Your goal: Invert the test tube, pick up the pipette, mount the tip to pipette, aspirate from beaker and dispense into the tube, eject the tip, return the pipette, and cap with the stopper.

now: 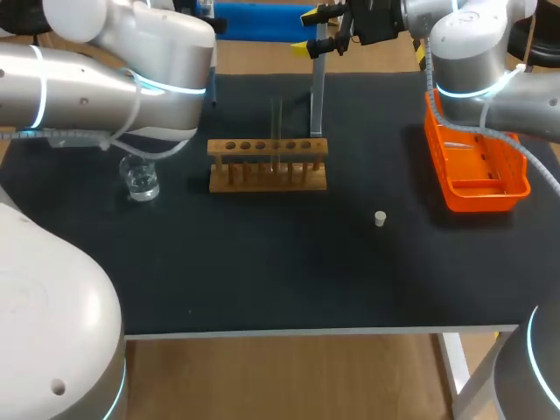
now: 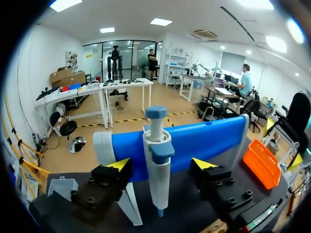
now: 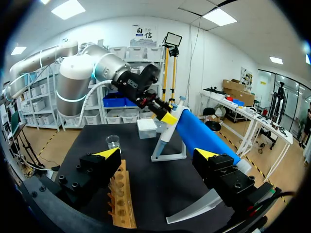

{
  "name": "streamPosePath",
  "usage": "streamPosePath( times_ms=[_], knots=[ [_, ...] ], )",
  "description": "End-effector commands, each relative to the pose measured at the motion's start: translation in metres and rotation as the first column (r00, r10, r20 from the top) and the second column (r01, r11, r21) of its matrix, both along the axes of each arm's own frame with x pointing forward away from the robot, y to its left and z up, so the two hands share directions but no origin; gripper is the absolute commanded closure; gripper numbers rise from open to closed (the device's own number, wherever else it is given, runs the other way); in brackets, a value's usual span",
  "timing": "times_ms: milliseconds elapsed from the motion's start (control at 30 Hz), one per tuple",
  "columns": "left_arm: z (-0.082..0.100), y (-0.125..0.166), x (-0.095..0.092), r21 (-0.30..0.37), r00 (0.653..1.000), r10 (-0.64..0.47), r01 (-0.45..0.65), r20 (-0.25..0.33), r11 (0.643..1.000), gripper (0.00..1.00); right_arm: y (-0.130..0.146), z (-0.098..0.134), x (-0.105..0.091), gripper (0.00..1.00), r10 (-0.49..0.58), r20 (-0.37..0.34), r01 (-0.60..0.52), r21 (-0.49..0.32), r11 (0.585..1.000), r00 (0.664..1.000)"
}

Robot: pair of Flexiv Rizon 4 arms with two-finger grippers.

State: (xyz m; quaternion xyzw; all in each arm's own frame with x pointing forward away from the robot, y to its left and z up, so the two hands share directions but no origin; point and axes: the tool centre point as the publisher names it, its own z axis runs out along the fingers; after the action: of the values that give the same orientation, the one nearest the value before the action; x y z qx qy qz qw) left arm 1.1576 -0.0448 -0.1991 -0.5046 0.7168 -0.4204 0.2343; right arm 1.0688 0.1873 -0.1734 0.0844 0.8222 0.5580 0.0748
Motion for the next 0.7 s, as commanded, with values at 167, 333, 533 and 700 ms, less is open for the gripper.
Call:
streamPosePath(
  times_ms=[167,333,533,700],
  knots=[
    [0.016,-0.007,-0.013,-0.012,1.000,-0.012,0.012,0.003,1.000,0.00,0.000,0.001,0.001,0.00,0.001,-0.002,-0.001,-0.002,1.000,1.000],
    [0.026,-0.017,-0.027,-0.018,0.999,-0.037,0.037,0.013,0.999,0.00,0.000,0.001,0.001,0.00,0.001,-0.002,-0.001,-0.002,1.000,1.000],
    [0.036,-0.022,-0.051,-0.009,0.998,-0.054,0.054,0.019,0.998,0.00,0.000,0.001,0.001,0.00,0.001,-0.002,-0.001,-0.002,1.000,1.000],
    [0.039,-0.021,-0.074,0.007,0.998,-0.054,0.054,0.022,0.999,0.00,0.000,0.001,0.001,0.00,0.001,-0.002,-0.001,-0.002,1.000,1.000]
  ],
)
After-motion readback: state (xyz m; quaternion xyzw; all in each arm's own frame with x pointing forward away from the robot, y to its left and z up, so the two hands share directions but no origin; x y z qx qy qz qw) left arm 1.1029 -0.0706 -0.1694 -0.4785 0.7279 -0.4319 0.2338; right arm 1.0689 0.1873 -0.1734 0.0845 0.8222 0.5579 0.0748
